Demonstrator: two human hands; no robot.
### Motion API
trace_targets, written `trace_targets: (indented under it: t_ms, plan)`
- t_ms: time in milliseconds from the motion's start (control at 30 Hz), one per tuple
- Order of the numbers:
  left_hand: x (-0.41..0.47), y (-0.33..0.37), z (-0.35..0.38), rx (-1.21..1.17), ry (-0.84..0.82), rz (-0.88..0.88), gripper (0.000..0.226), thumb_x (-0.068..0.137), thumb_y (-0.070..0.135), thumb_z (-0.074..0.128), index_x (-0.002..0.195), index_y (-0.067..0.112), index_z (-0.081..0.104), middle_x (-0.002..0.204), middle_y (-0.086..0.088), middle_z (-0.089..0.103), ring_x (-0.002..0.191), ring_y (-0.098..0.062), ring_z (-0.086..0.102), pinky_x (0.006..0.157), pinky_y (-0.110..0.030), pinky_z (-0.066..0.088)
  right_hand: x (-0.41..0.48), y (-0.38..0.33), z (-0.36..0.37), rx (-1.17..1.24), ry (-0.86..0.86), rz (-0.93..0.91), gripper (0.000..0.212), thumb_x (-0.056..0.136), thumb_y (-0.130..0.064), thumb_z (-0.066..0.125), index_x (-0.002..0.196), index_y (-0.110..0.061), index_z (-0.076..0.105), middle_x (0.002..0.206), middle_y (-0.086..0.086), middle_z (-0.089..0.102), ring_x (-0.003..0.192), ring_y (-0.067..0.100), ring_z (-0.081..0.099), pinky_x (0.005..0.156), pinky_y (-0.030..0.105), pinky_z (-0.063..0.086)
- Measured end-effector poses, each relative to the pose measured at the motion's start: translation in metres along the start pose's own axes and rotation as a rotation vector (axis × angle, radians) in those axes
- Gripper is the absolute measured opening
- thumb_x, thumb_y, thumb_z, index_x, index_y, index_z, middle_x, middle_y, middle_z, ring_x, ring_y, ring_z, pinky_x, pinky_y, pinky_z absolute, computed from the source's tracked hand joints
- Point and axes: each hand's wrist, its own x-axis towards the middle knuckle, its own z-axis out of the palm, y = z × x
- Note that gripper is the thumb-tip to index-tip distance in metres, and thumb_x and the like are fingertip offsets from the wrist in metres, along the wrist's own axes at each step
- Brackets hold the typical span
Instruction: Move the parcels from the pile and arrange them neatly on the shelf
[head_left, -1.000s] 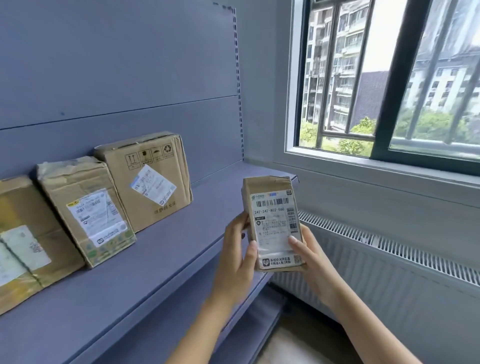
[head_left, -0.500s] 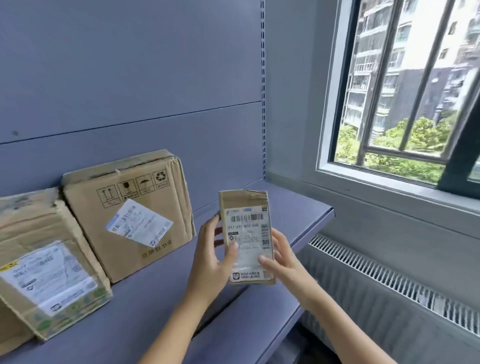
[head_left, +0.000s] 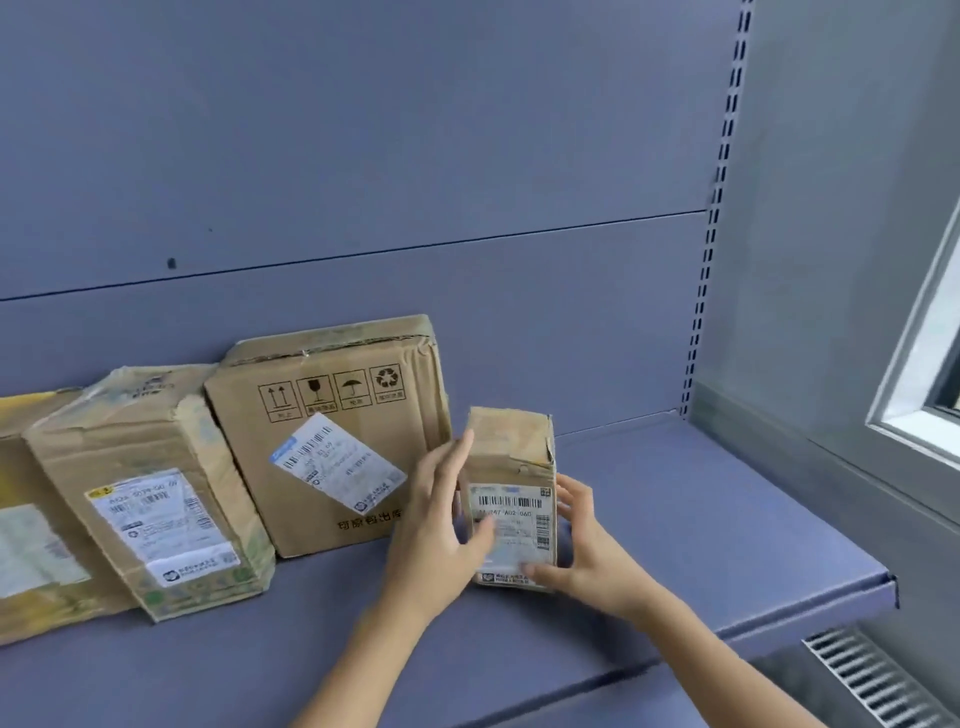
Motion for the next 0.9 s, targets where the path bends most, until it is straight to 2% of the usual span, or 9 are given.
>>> trace_targets:
  t_ms: [67, 133, 233, 333, 400, 467, 533, 633, 900]
  plan:
    - [0.009, 0.003, -0.001, 0.133, 0.129, 0.003, 0.068, 0.08, 0.011, 0.072, 0.137, 0.035, 0.044, 0.134, 0.003, 0.042, 0.112, 0.005, 0.039, 0.1, -0.019, 0.038, 0.012, 0.009, -0.001, 0.017, -0.015, -0.021, 0.091, 0.078, -0.025, 0.076, 0.13, -0.054, 0.007, 0.139, -0.037, 0.027, 0.127, -0.025, 0.028, 0.094, -0.004, 0.028]
    - [0.02, 0.008, -0.003, 0.304, 0.237, -0.018, 0.046, 0.081, 0.011, 0.072, 0.125, 0.025, 0.062, 0.127, -0.006, 0.05, 0.101, -0.009, 0.04, 0.094, -0.033, 0.042, 0.024, 0.015, -0.001, -0.001, -0.021, -0.055, 0.091, 0.081, -0.021, 0.073, 0.133, -0.051, 0.005, 0.134, -0.046, 0.026, 0.124, -0.029, 0.028, 0.092, -0.006, 0.026]
    - [0.037, 0.012, -0.008, 0.503, 0.242, -0.024, 0.031, 0.083, 0.014, 0.071, 0.113, 0.018, 0.07, 0.112, -0.01, 0.058, 0.095, -0.03, 0.047, 0.086, -0.041, 0.044, 0.043, 0.021, -0.002, -0.055, -0.027, -0.08, 0.095, 0.085, -0.016, 0.071, 0.145, -0.041, 0.002, 0.142, -0.045, 0.017, 0.131, -0.024, 0.021, 0.105, 0.003, 0.024]
    - [0.052, 0.014, -0.011, 0.523, 0.053, -0.119, 0.036, 0.093, 0.016, 0.056, 0.129, 0.022, 0.06, 0.095, -0.006, 0.063, 0.093, -0.03, 0.052, 0.08, -0.043, 0.046, 0.058, 0.025, -0.001, -0.198, 0.077, -0.14, 0.097, 0.086, -0.017, 0.068, 0.154, -0.032, 0.0, 0.151, -0.037, 0.007, 0.138, -0.016, 0.012, 0.107, 0.013, 0.02]
    - [0.059, 0.01, -0.007, 0.522, -0.072, -0.23, 0.044, 0.098, 0.021, 0.045, 0.141, 0.031, 0.044, 0.085, -0.005, 0.064, 0.087, -0.028, 0.058, 0.067, -0.038, 0.044, 0.066, 0.032, 0.001, -0.287, 0.173, -0.143, 0.09, 0.085, -0.018, 0.067, 0.154, -0.026, 0.009, 0.155, -0.017, 0.02, 0.14, 0.005, 0.022, 0.106, 0.026, 0.03]
    - [0.062, 0.009, -0.001, 0.592, -0.122, -0.287, 0.049, 0.099, 0.025, 0.041, 0.145, 0.036, 0.033, 0.076, -0.007, 0.061, 0.079, -0.031, 0.06, 0.057, -0.034, 0.039, 0.072, 0.036, 0.003, -0.32, 0.237, -0.096, 0.081, 0.086, -0.022, 0.066, 0.152, -0.023, 0.018, 0.144, 0.001, 0.035, 0.128, 0.023, 0.04, 0.099, 0.04, 0.042]
    - [0.067, 0.011, 0.001, 0.639, -0.131, -0.319, 0.053, 0.097, 0.023, 0.039, 0.147, 0.037, 0.028, 0.072, -0.008, 0.059, 0.072, -0.034, 0.058, 0.058, -0.034, 0.039, 0.081, 0.038, 0.003, -0.346, 0.245, -0.065, 0.072, 0.088, -0.025, 0.063, 0.149, -0.026, 0.024, 0.13, 0.003, 0.043, 0.111, 0.027, 0.053, 0.086, 0.04, 0.047]
    - [0.074, 0.013, 0.001, 0.65, -0.145, -0.366, 0.058, 0.094, 0.018, 0.039, 0.147, 0.038, 0.026, 0.067, -0.004, 0.05, 0.068, -0.032, 0.05, 0.06, -0.035, 0.038, 0.091, 0.04, 0.001, -0.339, 0.221, -0.068, 0.068, 0.089, -0.026, 0.061, 0.148, -0.031, 0.027, 0.123, -0.001, 0.046, 0.098, 0.023, 0.056, 0.075, 0.035, 0.048]
    - [0.086, 0.017, 0.002, 0.611, -0.191, -0.385, 0.063, 0.091, 0.014, 0.039, 0.147, 0.038, 0.025, 0.088, -0.011, 0.064, 0.085, -0.036, 0.059, 0.07, -0.039, 0.046, 0.092, 0.04, -0.004, -0.263, 0.227, -0.011, 0.06, 0.085, -0.028, 0.067, 0.14, -0.03, 0.043, 0.12, -0.002, 0.06, 0.104, 0.02, 0.061, 0.082, 0.032, 0.047]
